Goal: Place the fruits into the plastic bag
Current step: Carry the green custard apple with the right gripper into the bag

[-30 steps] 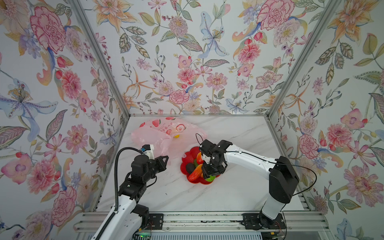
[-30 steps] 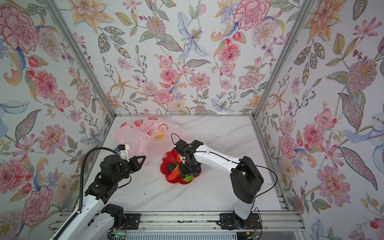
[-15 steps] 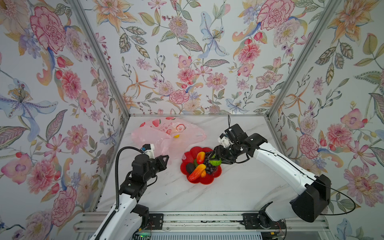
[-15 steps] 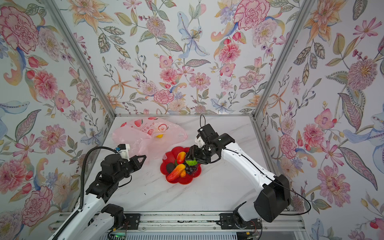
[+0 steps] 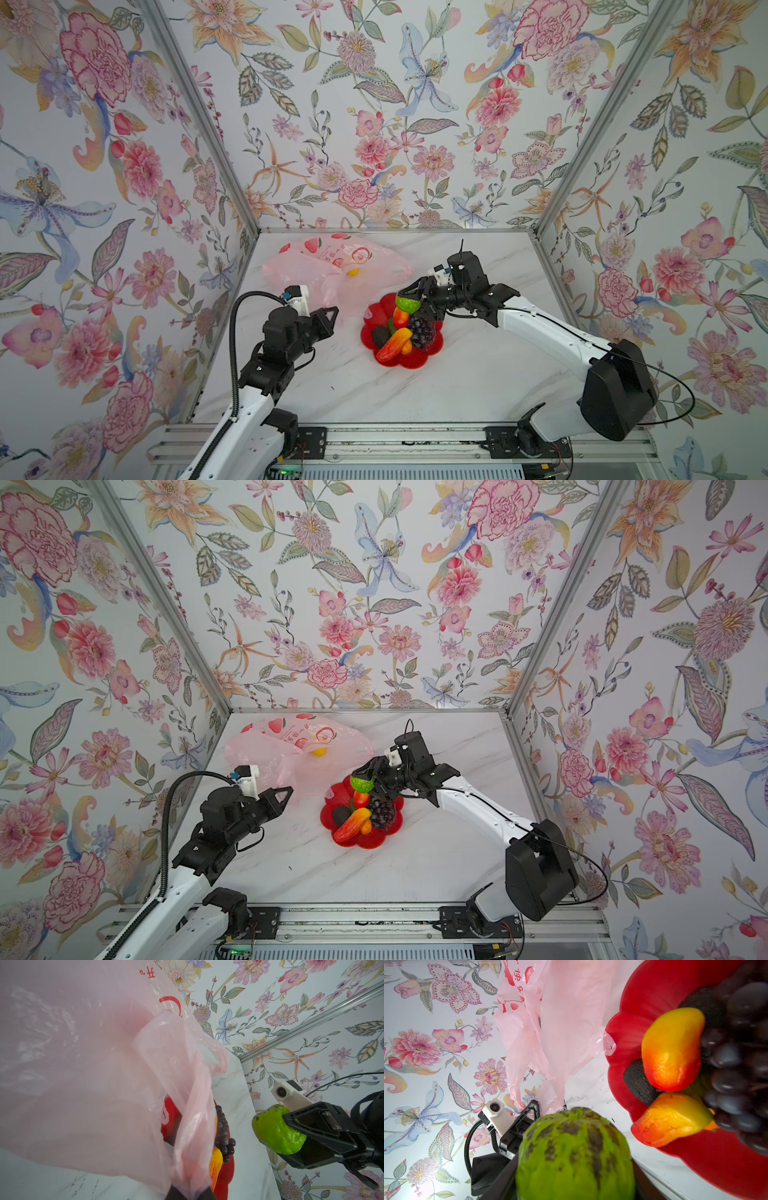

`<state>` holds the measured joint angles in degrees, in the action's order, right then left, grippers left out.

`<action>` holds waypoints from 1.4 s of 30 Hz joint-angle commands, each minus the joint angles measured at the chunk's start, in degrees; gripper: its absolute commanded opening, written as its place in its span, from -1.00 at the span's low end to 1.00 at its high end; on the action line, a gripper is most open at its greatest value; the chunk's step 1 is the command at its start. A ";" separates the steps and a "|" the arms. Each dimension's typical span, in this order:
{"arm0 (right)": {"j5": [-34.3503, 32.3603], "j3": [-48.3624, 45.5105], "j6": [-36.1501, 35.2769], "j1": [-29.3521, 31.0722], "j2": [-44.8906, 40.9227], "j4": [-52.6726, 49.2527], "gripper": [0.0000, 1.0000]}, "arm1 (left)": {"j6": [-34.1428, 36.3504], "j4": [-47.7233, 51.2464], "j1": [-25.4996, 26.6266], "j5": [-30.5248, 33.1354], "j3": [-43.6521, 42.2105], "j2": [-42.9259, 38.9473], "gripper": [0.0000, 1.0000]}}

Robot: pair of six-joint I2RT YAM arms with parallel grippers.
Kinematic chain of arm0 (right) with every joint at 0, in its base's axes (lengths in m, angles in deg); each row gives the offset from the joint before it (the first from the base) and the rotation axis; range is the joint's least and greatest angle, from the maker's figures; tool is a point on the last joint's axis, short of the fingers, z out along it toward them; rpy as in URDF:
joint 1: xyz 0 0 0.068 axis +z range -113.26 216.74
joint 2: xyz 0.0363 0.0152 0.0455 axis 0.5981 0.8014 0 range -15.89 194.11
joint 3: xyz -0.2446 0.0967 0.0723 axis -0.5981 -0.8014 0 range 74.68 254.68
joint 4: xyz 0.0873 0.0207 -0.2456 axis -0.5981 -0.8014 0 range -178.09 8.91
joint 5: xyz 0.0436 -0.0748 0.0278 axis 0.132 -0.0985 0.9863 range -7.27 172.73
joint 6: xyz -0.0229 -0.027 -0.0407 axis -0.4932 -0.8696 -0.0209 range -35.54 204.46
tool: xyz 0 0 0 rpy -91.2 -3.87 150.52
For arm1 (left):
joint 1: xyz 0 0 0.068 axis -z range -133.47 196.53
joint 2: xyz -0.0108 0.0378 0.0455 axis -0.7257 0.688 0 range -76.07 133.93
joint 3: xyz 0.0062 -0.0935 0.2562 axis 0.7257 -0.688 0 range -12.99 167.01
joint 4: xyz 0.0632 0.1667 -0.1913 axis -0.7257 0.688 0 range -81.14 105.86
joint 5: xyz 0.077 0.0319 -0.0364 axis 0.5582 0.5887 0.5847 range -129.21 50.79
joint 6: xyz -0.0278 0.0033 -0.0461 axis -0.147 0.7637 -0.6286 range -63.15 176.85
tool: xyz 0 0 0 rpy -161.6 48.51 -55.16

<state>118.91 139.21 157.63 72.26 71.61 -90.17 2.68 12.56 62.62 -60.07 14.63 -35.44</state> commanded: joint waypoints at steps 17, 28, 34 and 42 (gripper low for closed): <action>4.58 21.83 0.30 6.30 26.89 5.19 0.16 | -0.85 -3.37 0.44 -1.64 0.26 1.66 -1.00; 5.87 34.26 -0.26 7.44 39.16 2.82 0.16 | -0.23 -2.92 0.44 -2.56 0.75 2.73 -1.00; 6.49 41.90 0.89 8.05 46.54 2.14 0.23 | -0.20 -2.78 0.45 -2.56 1.56 3.32 -1.00; 5.65 52.09 1.95 8.14 54.65 -0.70 0.36 | -0.85 -3.09 1.07 -2.21 1.50 3.68 -1.00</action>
<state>124.51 188.09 158.89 80.18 124.37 -88.93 2.33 10.07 62.75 -61.54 14.78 -31.77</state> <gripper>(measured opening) 0.674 0.047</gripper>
